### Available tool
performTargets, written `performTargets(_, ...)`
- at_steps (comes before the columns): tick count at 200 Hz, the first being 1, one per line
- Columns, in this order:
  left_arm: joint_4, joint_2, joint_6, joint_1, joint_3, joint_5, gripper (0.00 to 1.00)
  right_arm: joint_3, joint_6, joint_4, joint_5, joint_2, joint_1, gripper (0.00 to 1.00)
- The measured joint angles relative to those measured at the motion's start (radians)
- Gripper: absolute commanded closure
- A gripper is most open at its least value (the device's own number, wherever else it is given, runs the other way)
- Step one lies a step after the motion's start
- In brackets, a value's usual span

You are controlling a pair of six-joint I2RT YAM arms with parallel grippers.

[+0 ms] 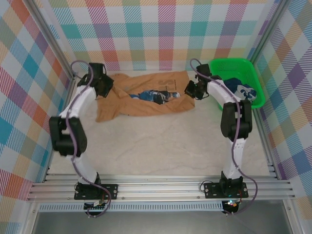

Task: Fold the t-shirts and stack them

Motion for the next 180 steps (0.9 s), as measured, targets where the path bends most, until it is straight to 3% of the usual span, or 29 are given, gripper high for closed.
performTargets(35, -0.123, -0.473, -0.082, -0.208, -0.504, -0.061, 1.0, -0.443, 0.009, 0.021, 0.011, -0.32, 0.022, 1.0)
performTargets(55, -0.185, -0.615, -0.163, -0.275, -0.721, -0.069, 1.0, -0.65, 0.017, 0.011, 0.029, -0.436, 0.03, 1.0)
performTargets(78, -0.204, -0.633, -0.219, -0.276, -0.855, -0.094, 1.0, -0.779, 0.027, -0.003, 0.061, -0.465, 0.03, 1.0)
performTargets(115, -0.135, -0.486, -0.241, -0.276, -0.831, -0.099, 1.0, -0.793, 0.033, -0.016, 0.104, -0.423, 0.028, 1.0)
performTargets(121, -0.132, -0.467, -0.241, -0.277, -0.82, -0.099, 0.93, -0.789, 0.035, -0.019, 0.109, -0.42, 0.028, 1.0)
performTargets(131, -0.135, -0.451, -0.247, -0.279, -0.801, -0.102, 0.72, -0.78, 0.041, -0.028, 0.121, -0.415, 0.029, 1.0)
performTargets(139, -0.151, -0.453, -0.253, -0.281, -0.784, -0.109, 0.56, -0.776, 0.047, -0.034, 0.136, -0.415, 0.029, 0.89)
performTargets(158, -0.228, -0.507, -0.266, -0.292, -0.722, -0.15, 0.32, -0.777, 0.063, -0.062, 0.189, -0.435, 0.028, 0.59)
performTargets(180, -0.353, -0.627, -0.286, -0.312, -0.604, -0.209, 0.28, -0.788, 0.082, -0.126, 0.248, -0.548, 0.029, 0.45)
